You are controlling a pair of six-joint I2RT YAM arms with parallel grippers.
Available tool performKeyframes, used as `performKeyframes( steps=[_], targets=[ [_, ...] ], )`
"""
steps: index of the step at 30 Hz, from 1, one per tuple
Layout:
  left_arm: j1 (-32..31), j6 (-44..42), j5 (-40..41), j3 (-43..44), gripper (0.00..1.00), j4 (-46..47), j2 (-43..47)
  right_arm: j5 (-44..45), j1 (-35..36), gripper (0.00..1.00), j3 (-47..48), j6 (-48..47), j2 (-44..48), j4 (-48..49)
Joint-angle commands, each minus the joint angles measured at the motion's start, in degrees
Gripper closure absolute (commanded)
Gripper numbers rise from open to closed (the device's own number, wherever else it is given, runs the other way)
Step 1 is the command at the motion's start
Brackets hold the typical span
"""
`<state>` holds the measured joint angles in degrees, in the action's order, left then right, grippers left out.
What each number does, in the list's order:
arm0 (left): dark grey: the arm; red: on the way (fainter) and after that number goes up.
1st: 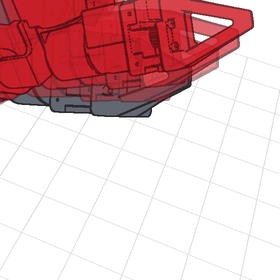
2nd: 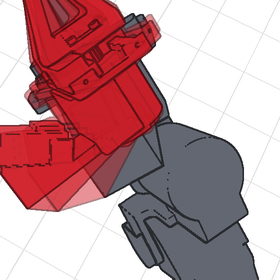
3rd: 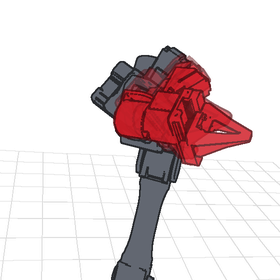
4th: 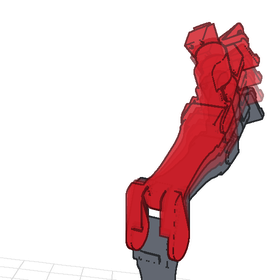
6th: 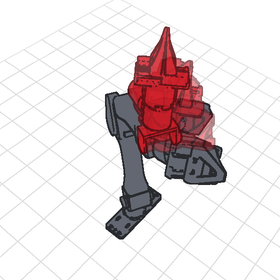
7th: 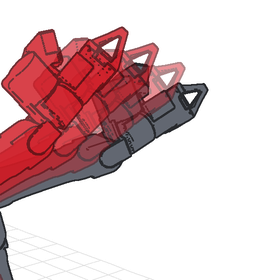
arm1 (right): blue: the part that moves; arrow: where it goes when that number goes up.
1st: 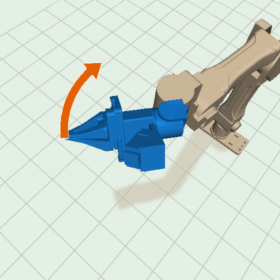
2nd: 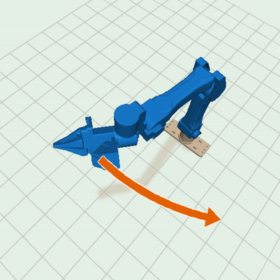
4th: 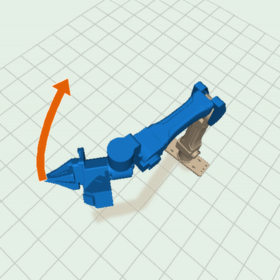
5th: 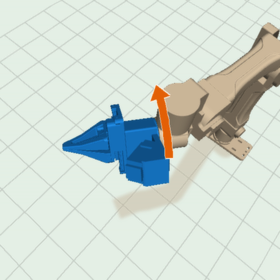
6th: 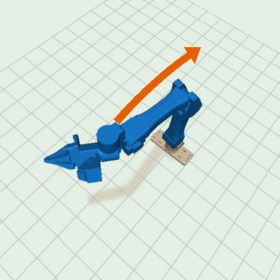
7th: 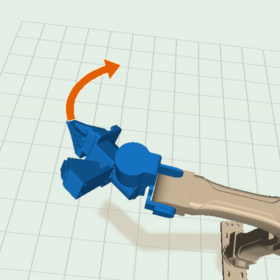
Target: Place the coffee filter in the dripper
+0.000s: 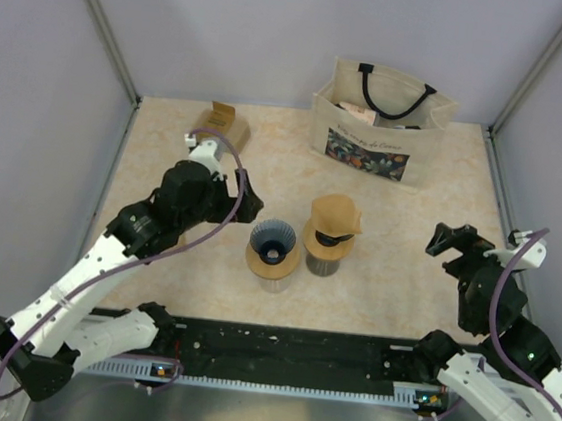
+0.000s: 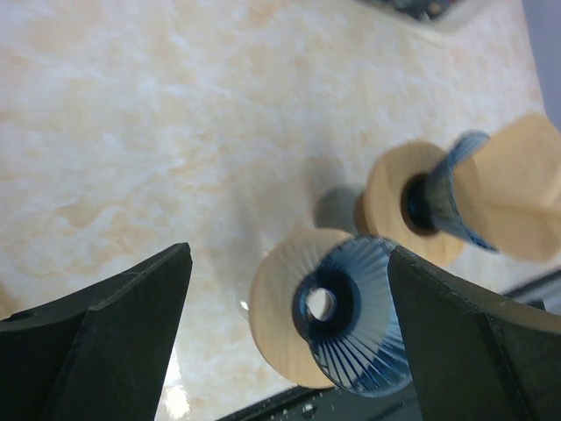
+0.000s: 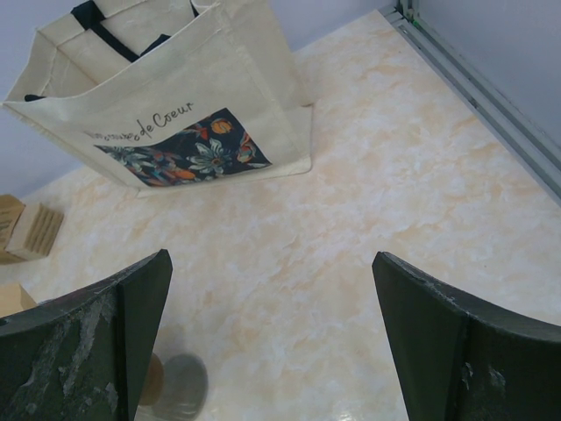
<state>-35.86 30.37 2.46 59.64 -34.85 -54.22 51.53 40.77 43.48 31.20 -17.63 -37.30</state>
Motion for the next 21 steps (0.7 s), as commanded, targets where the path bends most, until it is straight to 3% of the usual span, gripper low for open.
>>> performKeyframes(
  steps=[1, 6, 13, 21],
  targets=[
    [3.2, 7.7, 15.9, 3.6, 0.01, -5.0, 0.1, 0.9, 0.4, 0.02, -0.2, -1.5, 0.3, 3.3],
    [11.8, 15.0, 21.2, 0.5, 0.01, -8.7, -0.2, -0.5, 0.4, 0.02, -0.2, -2.2, -1.4, 3.4],
    [30.8, 23.9, 16.6, -11.0, 0.01, -10.3, 0.7, -3.0, 0.4, 0.01, -0.9, -2.4, -1.6, 4.0],
    [39.7, 33.6, 14.3, -27.0, 0.02, -2.0, 3.2, -3.5, 0.4, 0.01, -1.3, -2.9, -0.9, 4.3]
  ],
)
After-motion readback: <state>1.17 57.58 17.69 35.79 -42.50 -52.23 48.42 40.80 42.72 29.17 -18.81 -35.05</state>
